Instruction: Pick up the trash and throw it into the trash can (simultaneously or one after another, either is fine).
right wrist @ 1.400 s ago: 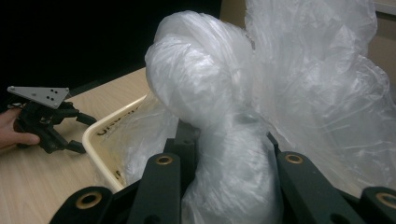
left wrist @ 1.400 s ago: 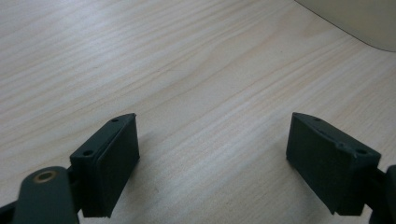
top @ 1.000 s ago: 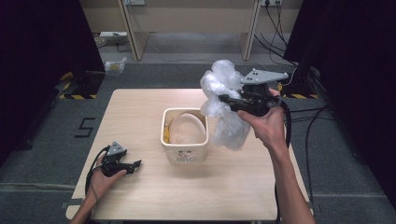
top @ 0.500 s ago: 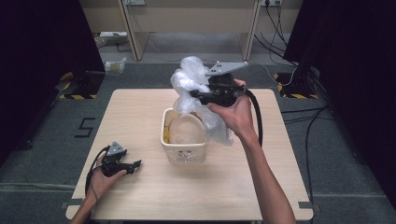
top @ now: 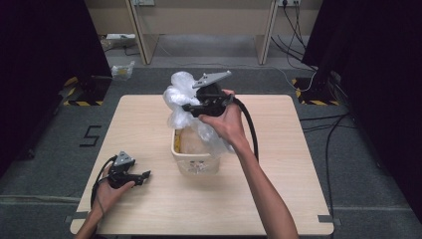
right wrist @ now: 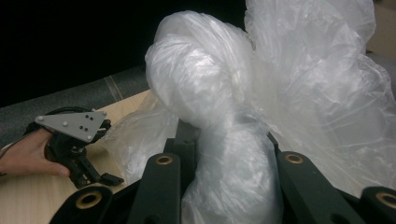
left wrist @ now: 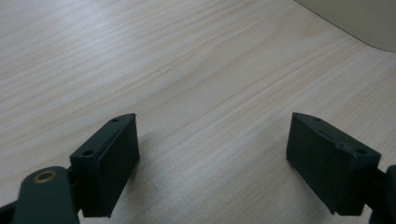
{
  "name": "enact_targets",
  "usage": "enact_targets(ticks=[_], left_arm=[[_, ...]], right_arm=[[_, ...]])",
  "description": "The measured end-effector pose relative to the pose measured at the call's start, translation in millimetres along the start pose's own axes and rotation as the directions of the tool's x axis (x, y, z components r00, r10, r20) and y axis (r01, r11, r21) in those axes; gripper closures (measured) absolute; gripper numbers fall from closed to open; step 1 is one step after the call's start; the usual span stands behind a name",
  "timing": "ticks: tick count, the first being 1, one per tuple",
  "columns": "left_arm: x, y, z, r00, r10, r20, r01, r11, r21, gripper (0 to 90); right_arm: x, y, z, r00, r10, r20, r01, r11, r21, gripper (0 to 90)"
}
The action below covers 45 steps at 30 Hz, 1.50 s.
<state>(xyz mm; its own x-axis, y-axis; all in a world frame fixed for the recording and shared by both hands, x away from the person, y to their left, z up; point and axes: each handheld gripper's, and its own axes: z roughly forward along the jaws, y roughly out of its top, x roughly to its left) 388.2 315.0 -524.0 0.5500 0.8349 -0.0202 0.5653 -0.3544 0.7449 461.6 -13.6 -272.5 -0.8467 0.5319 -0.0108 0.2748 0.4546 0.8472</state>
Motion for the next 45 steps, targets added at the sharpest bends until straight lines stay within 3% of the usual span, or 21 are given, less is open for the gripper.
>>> enact_targets(ticks=[7, 13, 22, 23, 26, 32, 33, 35, 38, 40, 42, 44, 45], left_arm=[[0.0, 0.0, -0.1, 1.0, 0.001, 0.002, -0.001, 1.0, 0.002, 16.2], [-0.1, -0.1, 0.1, 1.0, 0.001, 0.0, -0.001, 1.0, -0.001, 16.2], [-0.1, -0.1, 0.1, 1.0, 0.0, 0.0, 0.0, 1.0, -0.001, 16.2], [0.0, -0.1, 0.1, 1.0, 0.002, -0.001, -0.002, 1.0, -0.002, 16.2], [0.0, -0.1, 0.1, 1.0, 0.002, -0.001, -0.002, 1.0, -0.001, 16.2], [0.1, 0.0, -0.2, 1.0, 0.003, 0.0, -0.003, 1.0, 0.002, 16.2], [0.1, 0.0, -0.2, 1.0, 0.003, 0.001, -0.003, 1.0, 0.002, 16.2], [0.2, 0.0, -0.2, 1.0, 0.003, 0.001, -0.003, 1.0, 0.002, 16.2], [0.1, 0.0, -0.2, 1.0, 0.003, 0.001, -0.003, 1.0, 0.003, 16.2], [0.1, 0.0, -0.1, 1.0, 0.002, 0.0, -0.002, 1.0, 0.001, 16.2], [0.1, 0.0, -0.1, 1.0, 0.003, 0.0, -0.003, 1.0, 0.001, 16.2], [0.1, 0.0, -0.1, 1.0, 0.002, 0.0, -0.002, 1.0, 0.001, 16.2], [0.1, 0.0, -0.1, 1.0, 0.002, 0.0, -0.002, 1.0, 0.001, 16.2]], right_arm=[[-6.7, -16.3, 26.7, 0.9993, 0.026, -0.026, -0.026, 0.999, 0.027, 71.7], [-16.1, -39.9, 48.8, 0.996, 0.083, -0.032, -0.081, 0.994, 0.072, 71.7], [-22.5, -58.1, 57.1, 0.9934, 0.113, -0.02, -0.109, 0.984, 0.143, 71.7], [-21.0, -60.1, 59.7, 0.9944, 0.103, -0.024, -0.098, 0.98, 0.173, 71.7], [-18.3, -61.5, 62.2, 0.996, 0.085, -0.025, -0.079, 0.977, 0.2, 71.7], [-10.0, -67.8, 78.0, 0.9978, 0.045, -0.048, -0.029, 0.955, 0.294, 71.7], [-9.8, -70.6, 83.1, 0.9971, 0.046, -0.06, -0.024, 0.946, 0.322, 71.8], [-10.2, -71.8, 84.7, 0.9966, 0.051, -0.066, -0.026, 0.944, 0.329, 71.7], [-10.7, -76.0, 89.3, 0.9953, 0.058, -0.078, -0.026, 0.932, 0.362, 71.8], [-9.8, -80.0, 94.5, 0.9951, 0.058, -0.08, -0.021, 0.914, 0.404, 71.8], [-9.5, -80.9, 95.7, 0.9953, 0.058, -0.078, -0.02, 0.911, 0.413, 71.7], [-8.5, -82.7, 98.5, 0.9965, 0.034, -0.076, 0.003, 0.896, 0.445, 71.8], [-7.0, -83.9, 100.0, 0.9969, 0.023, -0.075, 0.015, 0.882, 0.471, 71.7]])
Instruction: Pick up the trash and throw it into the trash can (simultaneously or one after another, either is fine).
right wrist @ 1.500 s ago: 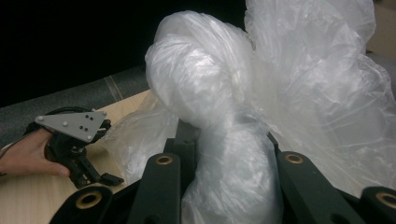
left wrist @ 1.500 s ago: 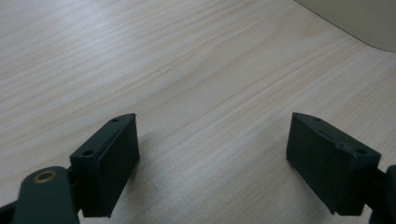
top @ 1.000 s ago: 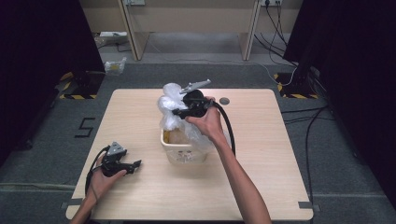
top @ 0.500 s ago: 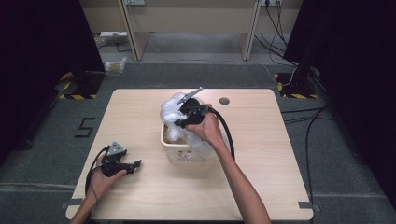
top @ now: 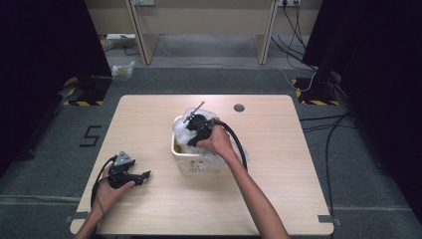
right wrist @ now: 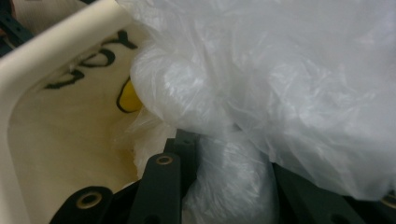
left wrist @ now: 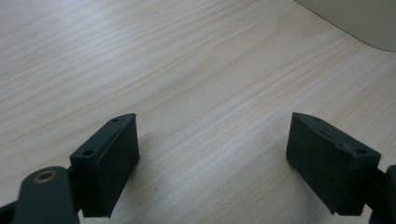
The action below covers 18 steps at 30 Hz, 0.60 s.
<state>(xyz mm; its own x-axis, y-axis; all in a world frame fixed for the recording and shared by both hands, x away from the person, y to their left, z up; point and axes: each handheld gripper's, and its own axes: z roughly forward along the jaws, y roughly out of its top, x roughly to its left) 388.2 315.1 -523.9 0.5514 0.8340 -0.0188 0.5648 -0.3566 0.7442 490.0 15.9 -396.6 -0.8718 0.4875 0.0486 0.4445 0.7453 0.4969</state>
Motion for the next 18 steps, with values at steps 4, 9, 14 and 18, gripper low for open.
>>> enact_targets(ticks=[4, 9, 14, 18], left_arm=[[0.1, 0.1, -0.2, 1.0, 0.001, 0.002, -0.001, 1.0, 0.003, 16.2], [0.0, 0.0, 0.0, 1.0, 0.0, 0.0, 0.0, 1.0, 0.0, 16.2], [0.1, 0.1, -0.1, 1.0, 0.0, 0.001, 0.0, 1.0, 0.002, 16.2], [0.1, 0.1, -0.1, 1.0, 0.0, 0.0, 0.0, 1.0, 0.001, 16.2]], right_arm=[[-1.0, -0.8, -0.9, 0.9998, 0.014, -0.014, -0.014, 1.0, -0.012, 70.3], [-0.6, -3.2, -5.6, 0.9979, 0.031, -0.056, -0.035, 0.997, -0.064, 53.8], [5.1, -1.8, -21.1, 0.9982, 0.021, -0.056, -0.027, 0.994, -0.106, 46.8], [7.9, -0.7, -38.5, 0.9979, 0.016, -0.063, -0.026, 0.984, -0.174, 43.7]])
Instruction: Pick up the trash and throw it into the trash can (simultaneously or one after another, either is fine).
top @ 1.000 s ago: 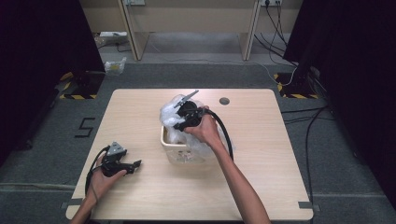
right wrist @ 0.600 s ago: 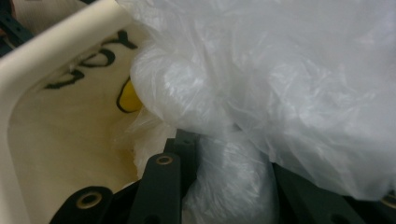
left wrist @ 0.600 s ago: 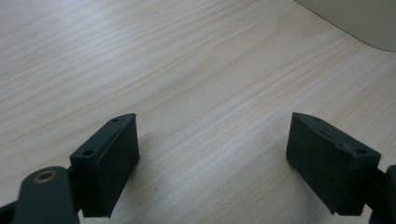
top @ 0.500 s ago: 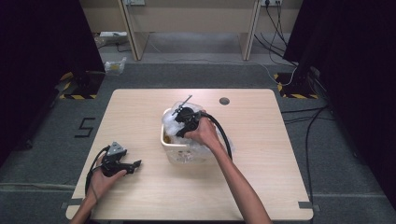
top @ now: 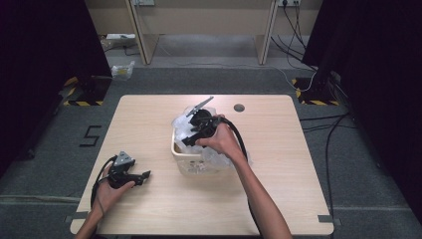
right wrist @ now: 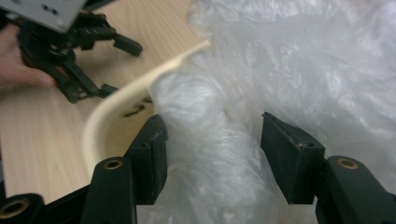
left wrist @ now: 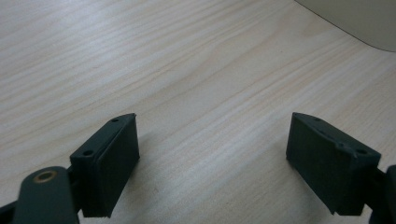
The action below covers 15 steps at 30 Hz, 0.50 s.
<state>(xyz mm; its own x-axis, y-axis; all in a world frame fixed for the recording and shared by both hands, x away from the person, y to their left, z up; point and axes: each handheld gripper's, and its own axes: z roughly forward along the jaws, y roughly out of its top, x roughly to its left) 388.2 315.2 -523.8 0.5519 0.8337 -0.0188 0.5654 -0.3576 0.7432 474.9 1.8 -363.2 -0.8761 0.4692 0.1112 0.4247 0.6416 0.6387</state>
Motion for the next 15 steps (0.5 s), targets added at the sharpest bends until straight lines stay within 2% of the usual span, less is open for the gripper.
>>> enact_targets(ticks=[1, 2, 3, 4, 5, 6, 9, 10, 11, 13, 15], left_arm=[[0.0, 0.0, 0.0, 1.0, 0.0, 0.0, 0.0, 1.0, 0.0, 16.2], [0.1, 0.1, -0.1, 1.0, 0.0, 0.001, 0.0, 1.0, 0.002, 16.2], [-0.1, 0.0, 0.1, 1.0, -0.001, 0.0, 0.001, 1.0, -0.002, 16.2], [-0.1, -0.1, 0.1, 1.0, 0.0, -0.001, 0.0, 1.0, -0.001, 16.2], [-0.1, -0.1, 0.1, 1.0, 0.0, -0.001, 0.0, 1.0, -0.001, 16.2], [-0.1, -0.1, 0.1, 1.0, 0.0, 0.0, 0.0, 1.0, -0.002, 16.2], [0.0, 0.0, 0.0, 1.0, 0.0, 0.0, 0.0, 1.0, 0.0, 16.2], [-0.1, -0.1, 0.1, 1.0, -0.001, 0.0, 0.001, 1.0, -0.002, 16.2], [-0.1, -0.1, 0.1, 1.0, -0.001, 0.0, 0.001, 1.0, -0.002, 16.2], [0.0, 0.1, -0.1, 1.0, 0.0, 0.001, 0.0, 1.0, 0.002, 16.2], [0.0, 0.0, 0.0, 1.0, 0.0, 0.0, 0.0, 1.0, 0.0, 16.2]], right_arm=[[0.0, 0.0, 0.0, 1.0, 0.0, 0.0, 0.0, 1.0, 0.0, 43.7], [2.2, 1.6, -9.0, 1.0, 0.003, -0.005, -0.003, 0.999, -0.036, 42.8], [2.2, 1.6, -9.0, 1.0, 0.003, -0.005, -0.003, 0.999, -0.036, 42.8], [2.8, 2.2, -17.2, 0.9996, 0.019, -0.019, -0.02, 0.997, -0.076, 42.5], [2.8, 2.2, -17.2, 0.9996, 0.019, -0.019, -0.02, 0.997, -0.076, 42.5], [2.6, 2.6, -28.1, 0.9999, 0.016, -0.005, -0.016, 0.994, -0.111, 42.6], [1.6, 2.7, -36.9, 0.9996, 0.021, 0.018, -0.019, 0.991, -0.135, 43.3], [-2.2, 2.3, -47.0, 0.9981, 0.04, 0.046, -0.032, 0.985, -0.17, 43.5], [-2.2, 2.3, -47.0, 0.9981, 0.04, 0.046, -0.032, 0.985, -0.17, 43.5], [-12.2, 1.1, -53.1, 0.9915, 0.093, 0.091, -0.073, 0.977, -0.201, 43.7], [-22.0, -1.1, -50.0, 0.9852, 0.122, 0.12, -0.098, 0.978, -0.186, 43.8]])
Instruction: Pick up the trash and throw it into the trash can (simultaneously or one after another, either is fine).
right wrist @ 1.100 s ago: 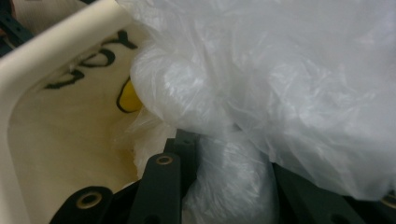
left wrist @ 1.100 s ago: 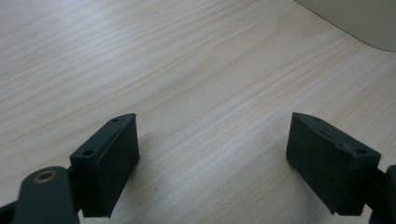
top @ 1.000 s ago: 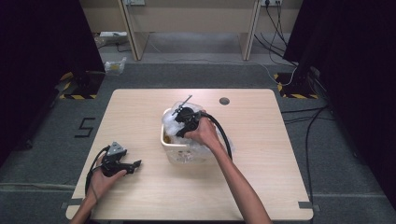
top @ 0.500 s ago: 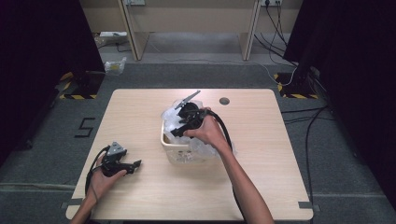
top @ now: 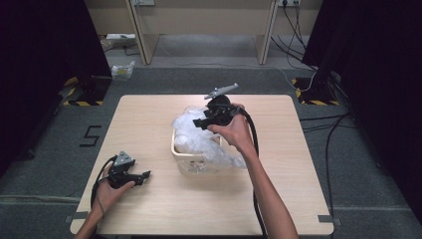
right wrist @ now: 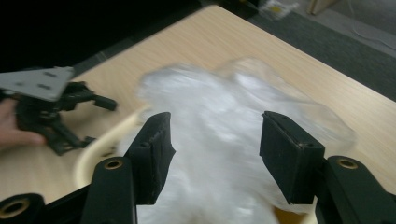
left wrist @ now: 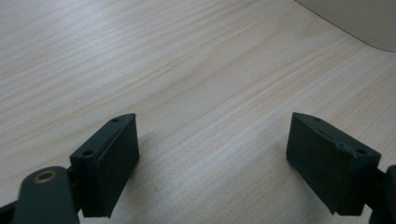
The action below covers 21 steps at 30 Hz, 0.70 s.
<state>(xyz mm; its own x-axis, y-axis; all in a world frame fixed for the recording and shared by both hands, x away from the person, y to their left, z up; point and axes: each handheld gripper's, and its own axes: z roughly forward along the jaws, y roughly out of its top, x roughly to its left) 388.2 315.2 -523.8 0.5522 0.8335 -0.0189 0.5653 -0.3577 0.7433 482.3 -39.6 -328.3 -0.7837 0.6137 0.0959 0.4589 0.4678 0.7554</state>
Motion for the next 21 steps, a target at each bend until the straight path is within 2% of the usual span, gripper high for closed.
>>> enact_targets(ticks=[1, 2, 5, 6, 7, 10, 12, 13, 14, 15, 21], left_arm=[[0.0, -0.1, 0.1, 1.0, 0.0, -0.001, 0.0, 1.0, -0.002, 16.2], [0.0, -0.1, 0.1, 1.0, 0.0, -0.001, 0.0, 1.0, -0.002, 16.2], [0.1, 0.1, -0.1, 1.0, 0.0, 0.001, 0.0, 1.0, 0.002, 16.1], [0.1, 0.1, -0.1, 1.0, 0.0, 0.001, 0.0, 1.0, 0.002, 16.2], [0.0, -0.1, 0.1, 1.0, 0.0, 0.0, 0.0, 1.0, -0.002, 16.2], [0.0, -0.1, 0.1, 1.0, 0.0, -0.001, 0.0, 1.0, -0.001, 16.2], [0.0, 0.0, -0.1, 1.0, 0.0, 0.0, 0.0, 1.0, 0.001, 16.2], [-0.1, -0.1, 0.1, 1.0, -0.001, -0.001, 0.001, 1.0, -0.001, 16.2], [0.0, -0.1, 0.1, 1.0, 0.0, -0.001, 0.0, 1.0, -0.001, 16.2], [0.0, 0.0, -0.1, 1.0, 0.0, 0.0, 0.0, 1.0, 0.001, 16.2], [-0.1, -0.1, 0.1, 1.0, -0.001, -0.001, 0.001, 1.0, -0.001, 16.2]], right_arm=[[-4.2, -1.6, 3.9, 0.9997, 0.009, 0.021, -0.009, 1.0, 0.019, 44.0], [-4.2, -1.6, 3.9, 0.9997, 0.009, 0.021, -0.009, 1.0, 0.019, 44.0], [-10.6, -10.2, 26.4, 0.9993, 0.004, 0.037, -0.007, 0.995, 0.098, 46.6], [-10.6, -10.2, 26.4, 0.9993, 0.004, 0.037, -0.007, 0.995, 0.098, 46.6], [-7.1, -15.1, 39.9, 0.9989, -0.017, 0.043, 0.01, 0.988, 0.157, 46.7], [-4.6, -15.4, 43.9, 0.9979, -0.033, 0.056, 0.023, 0.986, 0.166, 46.8], [-3.4, -14.9, 43.5, 0.9986, -0.026, 0.046, 0.018, 0.985, 0.174, 47.4], [-1.8, -15.4, 42.4, 0.9975, -0.048, 0.051, 0.038, 0.984, 0.175, 49.6], [-1.8, -15.4, 42.4, 0.9975, -0.048, 0.051, 0.038, 0.984, 0.175, 49.6], [3.5, -14.7, 38.6, 0.9944, -0.083, 0.065, 0.071, 0.984, 0.162, 49.5], [7.2, -14.5, 38.1, 0.9929, -0.098, 0.067, 0.086, 0.982, 0.167, 49.5]])
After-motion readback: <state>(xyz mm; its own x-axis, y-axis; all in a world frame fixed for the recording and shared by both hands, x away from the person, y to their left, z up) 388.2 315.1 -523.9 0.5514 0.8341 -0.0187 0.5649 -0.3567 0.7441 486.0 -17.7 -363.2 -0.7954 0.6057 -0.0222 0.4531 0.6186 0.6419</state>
